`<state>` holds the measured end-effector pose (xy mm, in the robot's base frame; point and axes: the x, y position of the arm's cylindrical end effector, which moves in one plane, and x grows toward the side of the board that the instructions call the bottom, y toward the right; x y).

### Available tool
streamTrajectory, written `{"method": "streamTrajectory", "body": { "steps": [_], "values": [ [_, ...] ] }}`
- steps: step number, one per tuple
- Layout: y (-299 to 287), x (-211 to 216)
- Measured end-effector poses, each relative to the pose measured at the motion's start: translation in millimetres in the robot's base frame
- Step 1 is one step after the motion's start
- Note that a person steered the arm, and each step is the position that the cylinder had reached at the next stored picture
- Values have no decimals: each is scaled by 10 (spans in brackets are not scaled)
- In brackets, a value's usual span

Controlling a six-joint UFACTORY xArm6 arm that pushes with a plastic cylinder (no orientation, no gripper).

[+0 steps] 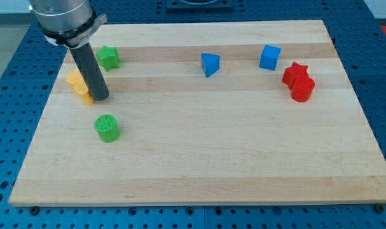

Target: Move your arm to the blue triangle

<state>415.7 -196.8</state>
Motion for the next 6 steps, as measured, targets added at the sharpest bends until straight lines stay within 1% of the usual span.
{"method": "streamTrajectory", "body": {
  "steps": [1, 2, 4, 5, 6],
  "values": [
    [322, 4],
    [774, -286],
    [1344, -1505],
    [1993, -1589],
    [2454, -1430]
  ]
}}
